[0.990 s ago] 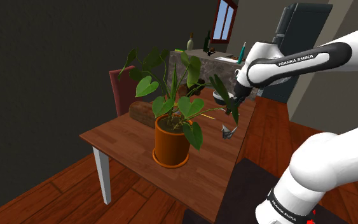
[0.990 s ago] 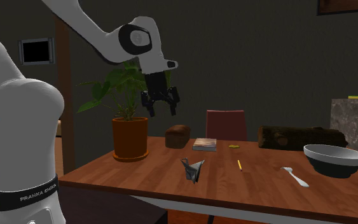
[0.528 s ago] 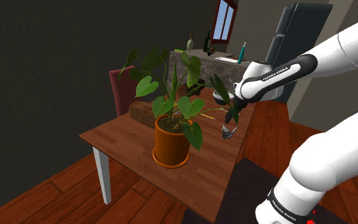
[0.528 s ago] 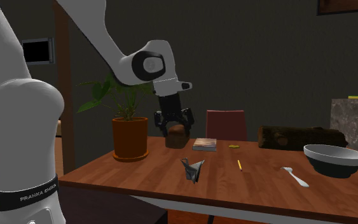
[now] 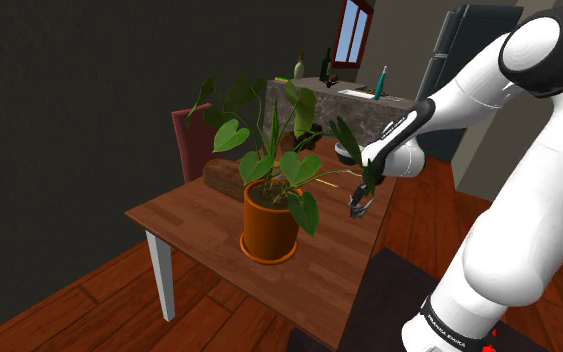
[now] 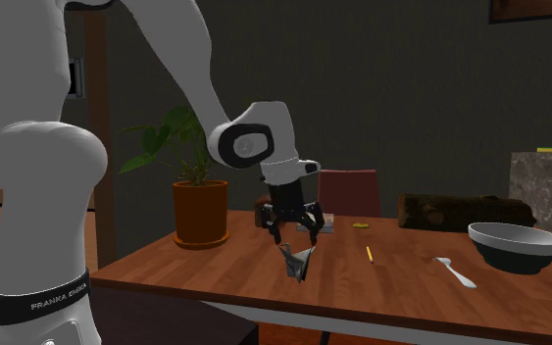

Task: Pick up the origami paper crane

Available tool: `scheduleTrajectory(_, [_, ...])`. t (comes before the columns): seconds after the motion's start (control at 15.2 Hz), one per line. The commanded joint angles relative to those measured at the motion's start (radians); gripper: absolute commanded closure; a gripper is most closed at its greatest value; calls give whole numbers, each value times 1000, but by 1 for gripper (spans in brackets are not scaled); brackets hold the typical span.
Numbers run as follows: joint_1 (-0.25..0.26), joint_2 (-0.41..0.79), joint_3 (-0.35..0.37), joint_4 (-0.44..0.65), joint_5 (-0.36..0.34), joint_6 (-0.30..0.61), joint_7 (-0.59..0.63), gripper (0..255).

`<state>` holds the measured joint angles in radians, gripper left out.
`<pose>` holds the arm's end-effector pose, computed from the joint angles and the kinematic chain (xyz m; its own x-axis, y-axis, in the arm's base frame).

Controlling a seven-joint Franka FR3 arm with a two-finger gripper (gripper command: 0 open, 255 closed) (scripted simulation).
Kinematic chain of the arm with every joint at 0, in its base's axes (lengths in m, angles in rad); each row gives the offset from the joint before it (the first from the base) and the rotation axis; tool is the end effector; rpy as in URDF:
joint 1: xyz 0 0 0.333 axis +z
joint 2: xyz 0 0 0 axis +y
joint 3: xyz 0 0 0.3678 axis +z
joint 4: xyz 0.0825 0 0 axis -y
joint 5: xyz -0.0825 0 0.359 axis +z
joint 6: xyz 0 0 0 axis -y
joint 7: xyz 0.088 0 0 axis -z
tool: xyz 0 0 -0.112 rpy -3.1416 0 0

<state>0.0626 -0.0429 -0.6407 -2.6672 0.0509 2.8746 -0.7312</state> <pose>0.3577 -0.2368 0.3423 0.9710 0.1133 0.2104 0.0891 -0.9886 0.1211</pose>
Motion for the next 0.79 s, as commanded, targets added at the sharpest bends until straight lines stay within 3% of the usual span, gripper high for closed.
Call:
scheduleTrajectory(0.0, [21,55,-7,6,124,41,-100,0])
scheduleTrajectory(0.33, [-15,155,83,24,411,97,-316,0])
scheduleTrajectory(0.46, [-30,166,104,27,440,102,-339,0])
scheduleTrajectory(0.53, [-28,164,101,26,435,102,-334,255])
scheduleTrajectory(0.73, [-29,166,103,28,438,101,-337,255])
